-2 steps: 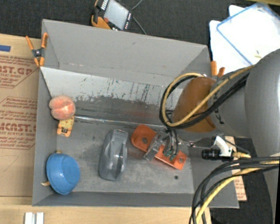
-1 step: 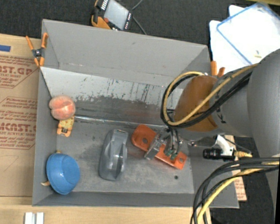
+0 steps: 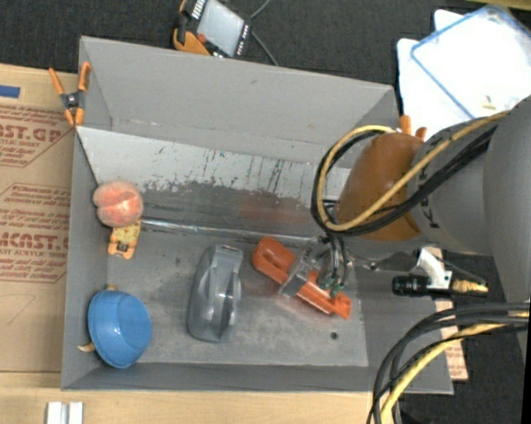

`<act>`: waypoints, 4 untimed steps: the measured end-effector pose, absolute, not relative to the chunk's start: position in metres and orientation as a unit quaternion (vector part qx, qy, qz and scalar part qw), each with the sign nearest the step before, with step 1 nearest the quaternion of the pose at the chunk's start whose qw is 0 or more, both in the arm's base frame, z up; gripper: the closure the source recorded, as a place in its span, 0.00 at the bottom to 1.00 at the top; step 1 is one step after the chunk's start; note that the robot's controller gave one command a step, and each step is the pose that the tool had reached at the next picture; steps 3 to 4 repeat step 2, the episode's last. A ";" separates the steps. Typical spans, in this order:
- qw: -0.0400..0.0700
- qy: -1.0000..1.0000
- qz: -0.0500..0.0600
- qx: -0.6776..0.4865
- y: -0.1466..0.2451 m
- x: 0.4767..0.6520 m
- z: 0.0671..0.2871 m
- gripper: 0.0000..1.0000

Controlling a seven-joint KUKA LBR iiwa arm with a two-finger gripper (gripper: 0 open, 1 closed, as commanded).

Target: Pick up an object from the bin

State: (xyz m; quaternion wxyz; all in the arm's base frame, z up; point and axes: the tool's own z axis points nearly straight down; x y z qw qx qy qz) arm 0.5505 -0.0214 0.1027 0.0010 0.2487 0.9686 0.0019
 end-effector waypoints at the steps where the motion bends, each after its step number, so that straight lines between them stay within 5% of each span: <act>1: -0.002 0.969 0.001 0.248 -0.021 0.549 0.142 1.00; 2: 0.002 0.969 0.002 0.248 -0.021 0.551 0.187 1.00; 4: 0.002 0.969 0.002 0.248 -0.021 0.551 0.187 1.00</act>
Offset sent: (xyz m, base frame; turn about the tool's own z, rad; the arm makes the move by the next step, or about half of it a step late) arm -0.0019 0.0002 0.0290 -0.0002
